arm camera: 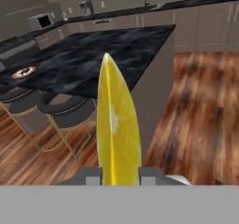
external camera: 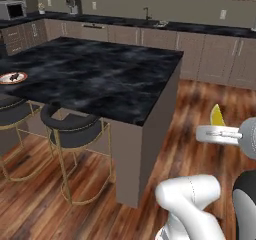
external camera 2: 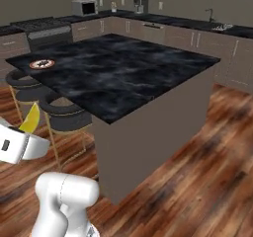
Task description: Take the lemon wedge from the fridge and place it on the plate with fish on the dining counter.
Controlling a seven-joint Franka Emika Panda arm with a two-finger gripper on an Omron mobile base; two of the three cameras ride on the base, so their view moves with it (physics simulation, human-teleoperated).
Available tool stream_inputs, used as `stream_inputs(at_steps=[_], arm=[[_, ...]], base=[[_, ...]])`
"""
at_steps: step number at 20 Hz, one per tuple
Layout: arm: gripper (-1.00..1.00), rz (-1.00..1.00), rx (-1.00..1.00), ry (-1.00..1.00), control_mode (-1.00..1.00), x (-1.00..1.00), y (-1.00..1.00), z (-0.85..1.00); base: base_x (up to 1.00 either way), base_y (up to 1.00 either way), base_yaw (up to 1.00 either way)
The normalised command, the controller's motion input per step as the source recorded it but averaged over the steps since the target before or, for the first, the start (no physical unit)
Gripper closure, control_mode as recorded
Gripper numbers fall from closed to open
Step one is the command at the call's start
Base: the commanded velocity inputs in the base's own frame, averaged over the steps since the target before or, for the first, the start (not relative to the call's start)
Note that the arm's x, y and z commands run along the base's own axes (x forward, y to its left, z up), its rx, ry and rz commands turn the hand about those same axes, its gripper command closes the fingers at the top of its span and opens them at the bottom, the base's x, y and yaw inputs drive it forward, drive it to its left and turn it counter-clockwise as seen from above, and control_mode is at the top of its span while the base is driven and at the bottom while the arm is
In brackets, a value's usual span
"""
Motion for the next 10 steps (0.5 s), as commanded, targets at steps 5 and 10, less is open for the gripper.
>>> stream_inputs(at_steps=[5, 10], arm=[[1.00, 0.00, 0.00, 0.00, 1.00, 0.00, 0.00, 0.00], [1.00, 0.00, 0.00, 0.00, 1.00, 0.00, 0.00, 0.00]], base=[[0.94, 1.00, -0.02], [0.99, 1.00, -0.13]])
